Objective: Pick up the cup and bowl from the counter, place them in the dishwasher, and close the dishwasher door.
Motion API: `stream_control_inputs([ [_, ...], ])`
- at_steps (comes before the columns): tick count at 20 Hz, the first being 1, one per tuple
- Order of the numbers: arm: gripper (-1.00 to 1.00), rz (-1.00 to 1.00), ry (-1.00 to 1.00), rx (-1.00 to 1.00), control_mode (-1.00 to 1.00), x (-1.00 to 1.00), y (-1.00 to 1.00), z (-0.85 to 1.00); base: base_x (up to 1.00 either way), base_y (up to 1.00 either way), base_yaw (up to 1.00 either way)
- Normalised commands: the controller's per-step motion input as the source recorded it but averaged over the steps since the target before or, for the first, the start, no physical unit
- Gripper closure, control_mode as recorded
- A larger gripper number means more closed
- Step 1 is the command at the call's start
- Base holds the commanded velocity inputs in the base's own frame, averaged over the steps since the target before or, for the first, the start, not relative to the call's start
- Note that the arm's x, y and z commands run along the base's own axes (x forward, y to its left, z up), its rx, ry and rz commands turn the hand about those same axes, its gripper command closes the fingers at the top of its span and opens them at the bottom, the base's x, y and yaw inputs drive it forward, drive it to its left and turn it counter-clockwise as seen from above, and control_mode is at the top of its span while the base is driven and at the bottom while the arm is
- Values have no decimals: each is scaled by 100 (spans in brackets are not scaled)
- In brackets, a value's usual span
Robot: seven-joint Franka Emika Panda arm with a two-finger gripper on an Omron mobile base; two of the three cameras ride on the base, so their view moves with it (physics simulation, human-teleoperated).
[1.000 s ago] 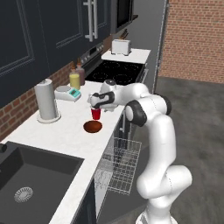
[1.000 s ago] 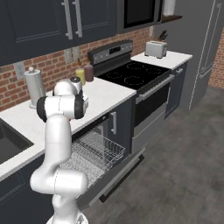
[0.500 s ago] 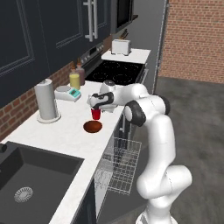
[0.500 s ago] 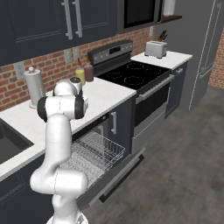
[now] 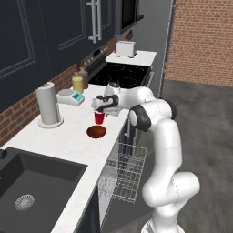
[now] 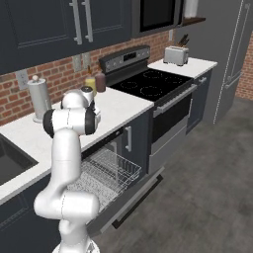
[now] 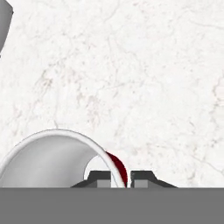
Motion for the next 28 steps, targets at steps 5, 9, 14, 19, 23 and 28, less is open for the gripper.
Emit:
stream_control_inputs([
  [5,100,-5,0,5,-100,-50,-36,-1,0,0,0],
  [9,100,-10,-1,8,-100,-95,-76,0,0,0,0],
  [14,100,-11,0,11,-100,-100,-95,0,0,0,0],
  [19,100,-12,-2,11,-100,-100,-100,0,0,0,0],
  [23,100,-12,-3,9,-100,-100,-99,-2,0,0,0],
  [28,100,-6,0,7,-100,-70,-67,-37,0,0,0],
])
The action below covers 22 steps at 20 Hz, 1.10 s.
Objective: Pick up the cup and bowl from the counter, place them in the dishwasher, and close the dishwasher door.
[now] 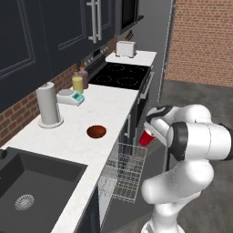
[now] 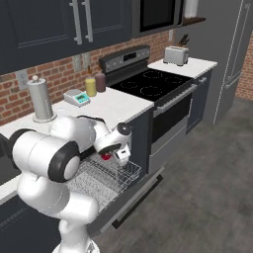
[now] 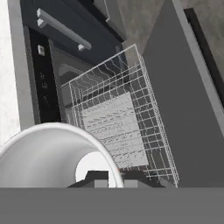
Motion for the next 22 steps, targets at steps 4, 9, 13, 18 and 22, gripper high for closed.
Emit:
stream_control_inputs([
  [4,100,0,2,10,-100,-7,-34,-71,0,0,0],
  [9,100,0,3,11,-100,0,-8,-82,0,0,0],
  [13,100,0,6,13,-100,6,0,-82,0,0,0],
  [18,100,0,4,12,-100,5,27,-76,0,0,0],
  [22,100,0,4,10,-100,33,49,-69,0,0,0],
])
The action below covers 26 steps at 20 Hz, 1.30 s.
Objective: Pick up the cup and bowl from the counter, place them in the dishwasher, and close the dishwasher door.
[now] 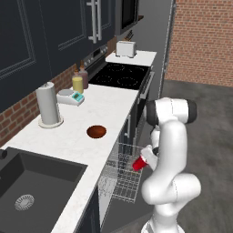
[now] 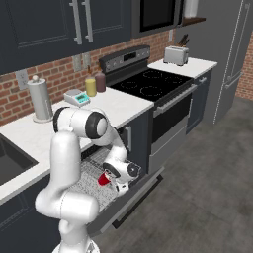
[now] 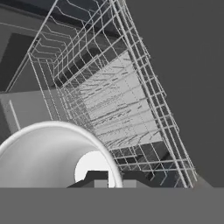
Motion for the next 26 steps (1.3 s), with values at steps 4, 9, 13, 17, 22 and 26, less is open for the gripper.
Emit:
stream_control_inputs([
  [4,100,0,4,8,-100,69,46,-54,0,0,0],
  [9,100,0,9,7,-100,89,32,-50,0,0,0],
  [13,100,-1,15,6,-100,81,16,-62,0,0,0],
  [17,100,-2,15,3,-100,57,20,-72,0,0,0],
  [22,100,-3,14,0,-100,38,26,-76,0,0,0],
  [26,100,-5,12,0,-100,23,17,-70,0,0,0],
])
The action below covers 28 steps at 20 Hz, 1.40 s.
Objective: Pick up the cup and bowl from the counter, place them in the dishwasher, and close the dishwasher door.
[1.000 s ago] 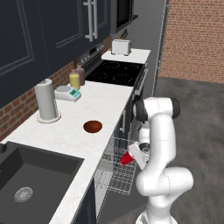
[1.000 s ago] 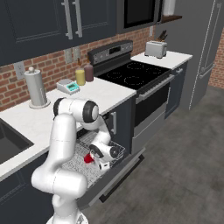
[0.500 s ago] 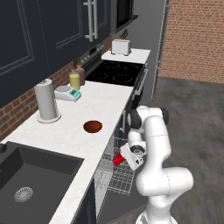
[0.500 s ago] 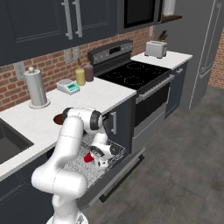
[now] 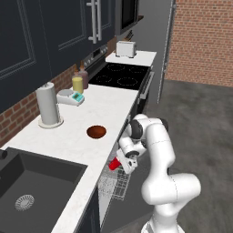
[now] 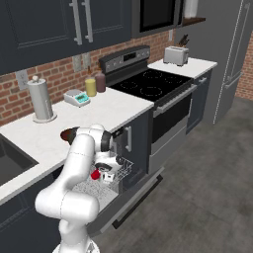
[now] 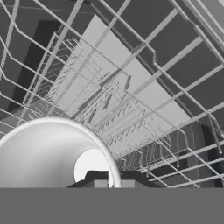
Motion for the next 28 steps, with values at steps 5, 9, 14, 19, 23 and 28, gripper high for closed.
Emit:
stream_control_inputs([
  [5,100,-12,5,0,-100,-4,1,-54,0,0,0],
  [9,-100,-17,3,0,-100,-37,0,-38,0,0,0],
  [14,-100,-18,2,0,-100,-36,-4,-25,0,0,0],
  [19,-100,-20,4,0,-100,-40,-32,-14,0,0,0],
  [23,-100,-20,3,0,-100,-51,-53,-1,0,0,0],
  [28,-100,-17,0,0,-100,-54,-62,26,0,0,0],
])
